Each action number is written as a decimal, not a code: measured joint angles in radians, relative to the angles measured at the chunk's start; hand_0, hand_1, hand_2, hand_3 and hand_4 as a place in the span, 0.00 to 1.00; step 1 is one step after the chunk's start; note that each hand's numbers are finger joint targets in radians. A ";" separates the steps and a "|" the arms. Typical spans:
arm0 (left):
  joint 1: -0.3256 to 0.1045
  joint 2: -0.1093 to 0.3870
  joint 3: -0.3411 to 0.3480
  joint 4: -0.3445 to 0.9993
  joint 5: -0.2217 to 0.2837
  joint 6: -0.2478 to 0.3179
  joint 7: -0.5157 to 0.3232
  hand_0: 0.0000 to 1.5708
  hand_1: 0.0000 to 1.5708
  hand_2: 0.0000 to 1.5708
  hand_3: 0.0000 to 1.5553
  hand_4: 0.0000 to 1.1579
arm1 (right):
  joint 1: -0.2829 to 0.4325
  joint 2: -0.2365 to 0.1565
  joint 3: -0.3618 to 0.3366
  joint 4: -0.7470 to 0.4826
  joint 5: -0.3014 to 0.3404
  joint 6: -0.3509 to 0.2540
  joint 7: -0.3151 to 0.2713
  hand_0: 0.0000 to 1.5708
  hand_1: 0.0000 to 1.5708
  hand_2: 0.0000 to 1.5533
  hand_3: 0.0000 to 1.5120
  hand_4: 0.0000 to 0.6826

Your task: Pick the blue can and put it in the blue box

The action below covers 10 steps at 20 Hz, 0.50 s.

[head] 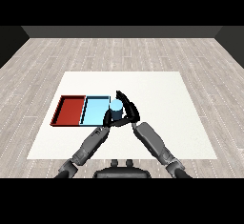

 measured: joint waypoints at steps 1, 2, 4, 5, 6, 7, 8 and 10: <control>-0.013 0.000 0.005 0.013 0.004 0.000 -0.002 1.00 1.00 1.00 0.97 0.98 | 0.003 0.001 -0.003 -0.012 0.003 -0.003 0.007 0.00 0.00 0.00 0.00 0.00; -0.012 -0.001 -0.004 0.026 0.009 0.007 -0.018 1.00 1.00 1.00 0.97 0.98 | 0.016 0.003 0.001 -0.043 0.010 -0.008 0.024 0.00 0.00 0.00 0.00 0.00; -0.018 0.000 0.010 0.036 -0.006 0.012 -0.019 1.00 1.00 1.00 0.96 0.98 | 0.049 -0.025 -0.023 -0.078 0.008 0.028 0.019 0.00 0.00 0.00 0.00 0.00; -0.018 0.000 0.018 0.057 -0.002 0.004 -0.039 1.00 1.00 1.00 0.97 0.97 | 0.059 -0.030 -0.036 -0.091 0.010 0.037 0.023 0.00 0.00 0.00 0.00 0.00; -0.015 0.000 0.019 0.055 -0.003 0.003 -0.040 1.00 1.00 1.00 0.97 0.97 | 0.089 -0.038 -0.041 -0.123 0.010 0.044 0.022 0.00 0.00 0.00 0.00 0.00; -0.001 0.005 0.022 0.033 -0.015 0.002 -0.029 1.00 1.00 1.00 0.97 0.97 | 0.103 -0.035 -0.051 -0.133 0.014 0.051 0.017 0.00 0.00 0.00 0.00 0.00; -0.006 0.013 0.035 0.033 -0.020 -0.006 -0.023 1.00 1.00 1.00 0.96 0.97 | 0.125 -0.043 -0.057 -0.163 0.014 0.055 0.022 0.00 0.00 0.00 0.00 0.00; 0.010 0.015 0.038 0.018 -0.036 -0.002 -0.021 1.00 1.00 1.00 0.96 0.97 | 0.181 -0.079 -0.076 -0.246 0.010 0.064 0.035 0.00 0.00 0.00 0.00 0.00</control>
